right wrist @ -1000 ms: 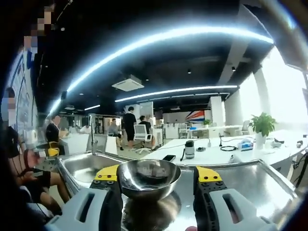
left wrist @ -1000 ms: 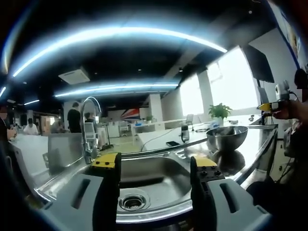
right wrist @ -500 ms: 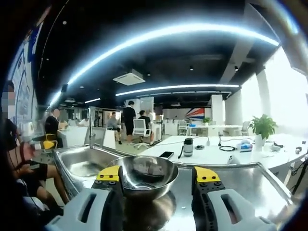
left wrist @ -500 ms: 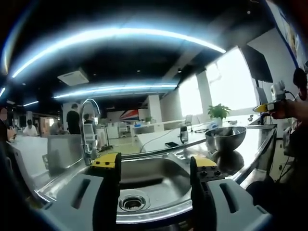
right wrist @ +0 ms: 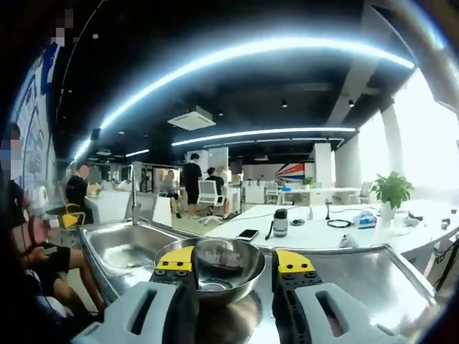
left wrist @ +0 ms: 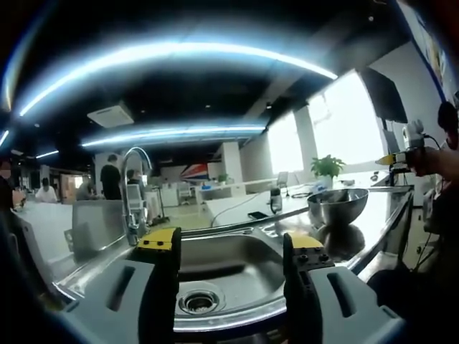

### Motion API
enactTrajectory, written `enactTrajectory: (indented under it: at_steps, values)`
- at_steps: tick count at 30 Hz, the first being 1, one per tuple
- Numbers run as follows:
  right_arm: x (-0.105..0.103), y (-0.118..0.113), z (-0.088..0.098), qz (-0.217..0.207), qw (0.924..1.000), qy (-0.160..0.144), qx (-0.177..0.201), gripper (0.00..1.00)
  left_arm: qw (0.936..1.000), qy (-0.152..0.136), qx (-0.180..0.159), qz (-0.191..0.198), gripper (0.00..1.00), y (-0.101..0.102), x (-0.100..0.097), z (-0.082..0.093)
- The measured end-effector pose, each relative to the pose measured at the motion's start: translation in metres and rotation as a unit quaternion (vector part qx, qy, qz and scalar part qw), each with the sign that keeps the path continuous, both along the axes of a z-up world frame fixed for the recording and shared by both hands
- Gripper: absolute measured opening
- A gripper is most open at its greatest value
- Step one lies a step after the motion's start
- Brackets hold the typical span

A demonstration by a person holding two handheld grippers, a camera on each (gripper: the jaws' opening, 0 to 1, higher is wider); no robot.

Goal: Pick up bowl with dirty water move over sink pour dirty water into sink return bowl to place

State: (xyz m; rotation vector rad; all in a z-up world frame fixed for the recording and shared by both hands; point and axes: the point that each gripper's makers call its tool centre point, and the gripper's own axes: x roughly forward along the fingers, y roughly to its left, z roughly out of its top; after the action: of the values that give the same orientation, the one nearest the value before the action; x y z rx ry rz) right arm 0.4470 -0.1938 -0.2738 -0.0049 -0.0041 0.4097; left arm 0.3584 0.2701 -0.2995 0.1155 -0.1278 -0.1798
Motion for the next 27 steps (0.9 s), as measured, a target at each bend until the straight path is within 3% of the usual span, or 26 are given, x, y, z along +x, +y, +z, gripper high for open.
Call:
enactTrajectory:
  at_steps: [8, 18, 22, 25, 27]
  values:
    - [0.009, 0.01, -0.002, 0.005, 0.9999, 0.005, -0.014, 0.31, 1.0, 0.004, 0.001, 0.003, 0.57, 0.002, -0.001, -0.003]
    - [0.022, 0.001, -0.013, -0.006, 0.9988, 0.049, -0.004, 0.34, 1.0, 0.004, -0.002, 0.005, 0.57, 0.004, -0.001, -0.005]
    - [0.025, 0.0, -0.012, -0.005, 0.9991, 0.039, -0.015, 0.32, 1.0, 0.006, -0.004, 0.003, 0.57, 0.003, 0.0, -0.007]
    - [0.028, 0.001, -0.006, -0.01, 0.999, 0.036, 0.025, 0.28, 1.0, 0.006, -0.003, 0.002, 0.57, 0.002, 0.0, -0.007]
    - [0.028, 0.0, -0.006, -0.011, 0.9989, 0.037, 0.027, 0.26, 1.0, 0.006, -0.003, 0.002, 0.57, 0.002, 0.0, -0.007]
